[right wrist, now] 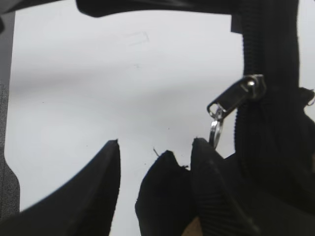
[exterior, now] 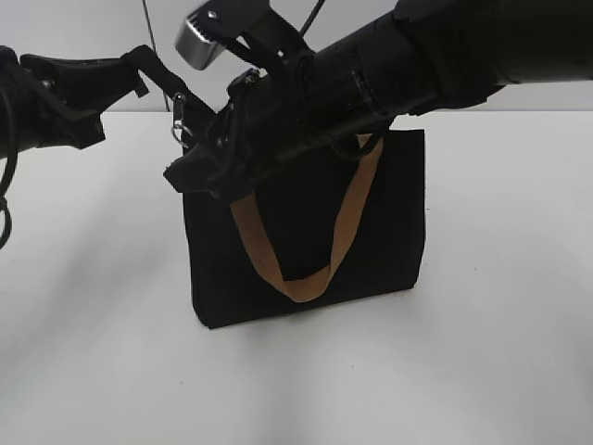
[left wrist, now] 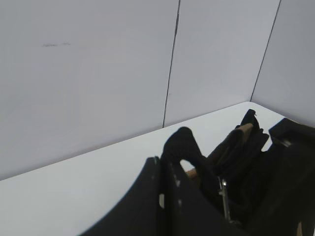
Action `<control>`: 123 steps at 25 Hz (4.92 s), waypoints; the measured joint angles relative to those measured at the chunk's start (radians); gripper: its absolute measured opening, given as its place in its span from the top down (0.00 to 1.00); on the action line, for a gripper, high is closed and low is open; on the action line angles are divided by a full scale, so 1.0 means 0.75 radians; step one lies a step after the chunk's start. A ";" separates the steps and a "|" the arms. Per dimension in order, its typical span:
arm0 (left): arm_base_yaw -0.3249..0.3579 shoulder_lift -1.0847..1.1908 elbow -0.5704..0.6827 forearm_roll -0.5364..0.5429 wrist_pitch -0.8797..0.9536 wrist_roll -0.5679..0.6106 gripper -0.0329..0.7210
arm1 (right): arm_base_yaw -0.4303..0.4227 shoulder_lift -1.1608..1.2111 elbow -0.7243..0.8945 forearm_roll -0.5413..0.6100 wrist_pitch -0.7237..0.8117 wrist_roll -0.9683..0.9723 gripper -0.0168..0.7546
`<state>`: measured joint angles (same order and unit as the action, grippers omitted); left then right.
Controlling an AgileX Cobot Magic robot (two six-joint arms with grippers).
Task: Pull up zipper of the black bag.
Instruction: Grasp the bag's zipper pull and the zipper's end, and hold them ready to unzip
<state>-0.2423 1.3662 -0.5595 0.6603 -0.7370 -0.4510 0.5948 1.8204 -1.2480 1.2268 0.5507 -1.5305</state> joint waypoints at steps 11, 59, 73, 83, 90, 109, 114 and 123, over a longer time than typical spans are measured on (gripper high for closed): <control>0.000 -0.002 0.000 0.045 -0.008 0.000 0.97 | 0.000 0.002 -0.002 0.001 -0.111 0.087 0.50; 0.000 -0.002 0.000 0.054 0.002 -0.001 0.97 | 0.000 0.031 -0.002 0.131 -0.159 0.103 0.92; 0.000 -0.003 0.000 0.094 0.035 -0.001 0.97 | 0.000 0.015 -0.002 0.131 -0.163 0.148 0.98; 0.000 -0.005 0.000 0.101 0.159 -0.001 0.97 | 0.000 -0.001 -0.002 0.083 -0.096 0.271 0.98; 0.000 -0.005 0.000 0.101 0.392 -0.001 0.97 | -0.024 -0.069 -0.003 -0.054 -0.051 0.493 0.98; -0.007 -0.005 0.000 -0.013 0.642 0.000 0.97 | -0.159 -0.071 -0.003 -0.167 -0.019 0.556 0.98; -0.011 -0.005 -0.001 -0.019 0.654 0.000 0.97 | -0.230 -0.071 -0.003 -0.235 0.011 0.632 0.98; -0.011 -0.005 -0.002 -0.027 0.666 0.000 0.97 | -0.485 -0.071 -0.004 -0.326 0.205 0.789 0.98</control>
<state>-0.2505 1.3622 -0.5610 0.6399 -0.2376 -0.4508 0.2311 1.7672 -1.2510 0.9823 0.7045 -0.9384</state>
